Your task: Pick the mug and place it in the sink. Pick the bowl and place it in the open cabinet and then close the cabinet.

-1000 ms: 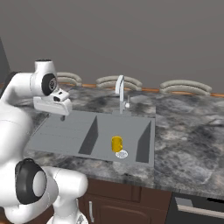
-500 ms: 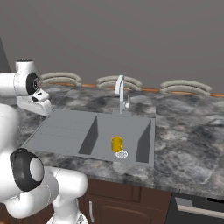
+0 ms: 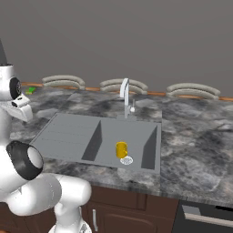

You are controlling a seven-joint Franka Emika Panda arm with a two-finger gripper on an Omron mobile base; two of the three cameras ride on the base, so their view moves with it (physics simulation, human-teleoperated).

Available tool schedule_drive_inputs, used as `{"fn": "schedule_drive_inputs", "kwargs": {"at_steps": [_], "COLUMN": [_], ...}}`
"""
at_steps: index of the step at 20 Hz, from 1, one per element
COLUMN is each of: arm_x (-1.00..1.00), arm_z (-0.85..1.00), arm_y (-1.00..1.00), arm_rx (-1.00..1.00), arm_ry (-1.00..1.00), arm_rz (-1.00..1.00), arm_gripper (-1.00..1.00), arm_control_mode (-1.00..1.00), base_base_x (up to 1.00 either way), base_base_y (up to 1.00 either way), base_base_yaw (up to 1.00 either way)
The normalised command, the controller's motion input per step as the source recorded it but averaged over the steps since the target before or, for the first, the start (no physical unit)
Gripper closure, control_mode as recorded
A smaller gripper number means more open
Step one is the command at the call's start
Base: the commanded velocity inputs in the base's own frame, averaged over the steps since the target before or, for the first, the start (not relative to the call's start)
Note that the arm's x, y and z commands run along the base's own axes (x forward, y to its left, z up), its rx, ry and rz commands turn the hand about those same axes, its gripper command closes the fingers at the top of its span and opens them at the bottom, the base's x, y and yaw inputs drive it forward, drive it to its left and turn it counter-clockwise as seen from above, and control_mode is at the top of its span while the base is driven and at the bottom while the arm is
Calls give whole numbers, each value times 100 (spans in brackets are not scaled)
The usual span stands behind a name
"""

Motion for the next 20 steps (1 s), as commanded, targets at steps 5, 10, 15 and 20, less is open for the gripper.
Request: {"fn": "schedule_drive_inputs", "kwargs": {"at_steps": [5,10,15,20], "arm_x": [0,0,0,2], "arm_z": [-8,-4,-12,-9], "arm_y": [73,57,61,58], "arm_rx": [0,1,9,6], "arm_ry": [0,0,-4,-10], "arm_rz": [0,3,2,0], "arm_gripper": [-100,-100,-100,-100], "arm_control_mode": [-100,-100,-100,-100], "base_base_x": [0,0,0,0], "base_base_y": [0,0,0,0], "base_base_yaw": [0,0,0,0]}}
